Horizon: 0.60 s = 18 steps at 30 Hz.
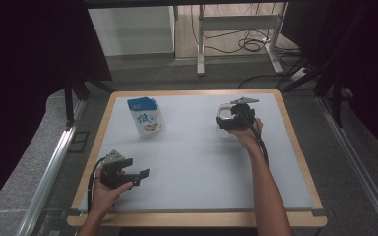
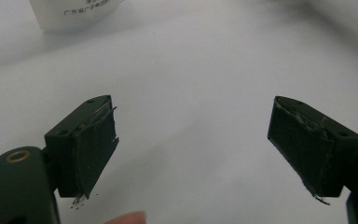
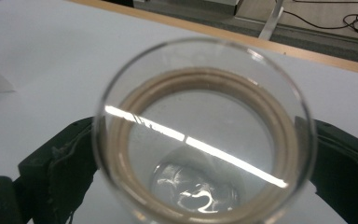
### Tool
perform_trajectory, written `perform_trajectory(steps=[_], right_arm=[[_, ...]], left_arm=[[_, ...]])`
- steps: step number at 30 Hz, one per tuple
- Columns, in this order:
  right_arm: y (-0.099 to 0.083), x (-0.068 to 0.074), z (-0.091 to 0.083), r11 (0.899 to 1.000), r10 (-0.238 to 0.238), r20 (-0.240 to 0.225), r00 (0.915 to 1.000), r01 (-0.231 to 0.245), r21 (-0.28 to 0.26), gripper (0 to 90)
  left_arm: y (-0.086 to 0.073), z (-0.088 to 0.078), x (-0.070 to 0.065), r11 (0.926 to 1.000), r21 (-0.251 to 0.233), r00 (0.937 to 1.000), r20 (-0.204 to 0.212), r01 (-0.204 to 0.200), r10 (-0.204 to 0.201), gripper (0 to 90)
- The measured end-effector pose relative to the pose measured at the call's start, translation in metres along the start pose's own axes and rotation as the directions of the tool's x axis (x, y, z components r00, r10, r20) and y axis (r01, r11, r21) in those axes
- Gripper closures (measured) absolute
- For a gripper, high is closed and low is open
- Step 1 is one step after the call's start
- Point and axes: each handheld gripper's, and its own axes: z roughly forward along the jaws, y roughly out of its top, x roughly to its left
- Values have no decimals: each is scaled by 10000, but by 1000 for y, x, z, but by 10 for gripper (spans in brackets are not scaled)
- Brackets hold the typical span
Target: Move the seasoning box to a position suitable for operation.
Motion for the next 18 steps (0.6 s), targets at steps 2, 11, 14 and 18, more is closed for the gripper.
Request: perform_trajectory(steps=[2, 11, 14, 18], right_arm=[[-4, -1, 9, 9999, -64, -155, 9999, 65, 80, 101], [-5, 2, 8, 9991, -417, 51, 9991, 417, 47, 115], [-4, 4, 1, 9973, -734, 16, 9973, 734, 73, 115], [-2, 8, -18, 9962, -863, -291, 9958, 861, -105, 115]], left_arm=[[0, 1, 1, 10000, 41, 10000, -61, -11, 11, 154], [-2, -1, 5, 10000, 18, 9998, -145, 96, -96, 154], [-1, -2, 6, 10000, -3, 9999, -129, 73, -73, 155], [-2, -2, 6, 10000, -40, 9999, -123, 65, -66, 157]])
